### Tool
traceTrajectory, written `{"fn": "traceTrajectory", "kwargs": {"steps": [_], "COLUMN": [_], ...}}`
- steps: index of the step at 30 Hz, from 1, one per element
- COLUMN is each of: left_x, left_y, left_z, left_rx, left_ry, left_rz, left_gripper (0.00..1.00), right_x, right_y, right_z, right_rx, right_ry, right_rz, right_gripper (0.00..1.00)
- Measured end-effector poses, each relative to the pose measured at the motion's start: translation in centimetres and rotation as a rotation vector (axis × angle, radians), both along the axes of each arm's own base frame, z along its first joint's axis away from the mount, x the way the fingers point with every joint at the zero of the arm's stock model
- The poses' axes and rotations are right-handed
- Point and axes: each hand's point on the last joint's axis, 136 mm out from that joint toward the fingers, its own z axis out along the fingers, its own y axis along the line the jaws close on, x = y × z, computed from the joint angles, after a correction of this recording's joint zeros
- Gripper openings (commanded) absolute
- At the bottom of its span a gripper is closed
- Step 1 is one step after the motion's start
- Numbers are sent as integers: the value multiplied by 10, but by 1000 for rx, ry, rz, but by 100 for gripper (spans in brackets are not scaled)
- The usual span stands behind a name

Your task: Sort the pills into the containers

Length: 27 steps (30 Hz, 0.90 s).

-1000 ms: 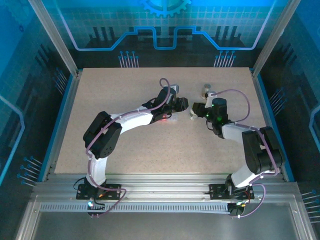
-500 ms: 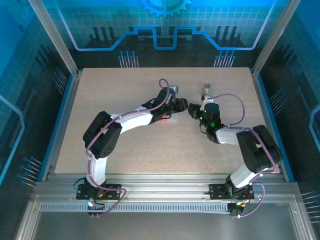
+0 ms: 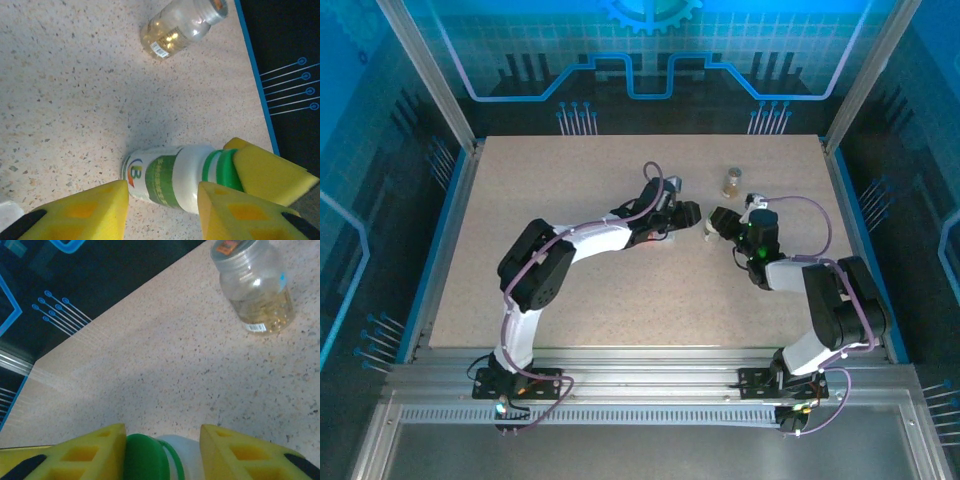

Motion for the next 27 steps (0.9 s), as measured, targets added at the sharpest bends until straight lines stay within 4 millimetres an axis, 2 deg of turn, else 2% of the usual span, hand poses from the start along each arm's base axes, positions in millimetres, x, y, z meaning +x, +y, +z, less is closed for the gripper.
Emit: {"fn": "traceTrajectory", "kwargs": {"steps": [9, 13, 17, 27], "left_x": [0, -2, -4, -5], "left_y": [-14, -18, -21, -21], "left_z": [9, 13, 13, 13], "left_rx": [-66, -79, -80, -80], "left_ry": [-9, -18, -16, -16], "left_rz": [-20, -28, -35, -37], "left_gripper": [42, 42, 42, 42], "right_x": [-2, -5, -10, -2], "right_y": [-1, -2, -3, -16], "right_z": [-2, -3, -1, 30], "right_rx": [96, 118, 118, 114], "right_ry": [70, 101, 132, 109], "right_rz": [44, 45, 46, 23], "right_gripper": [47, 54, 55, 54]}}
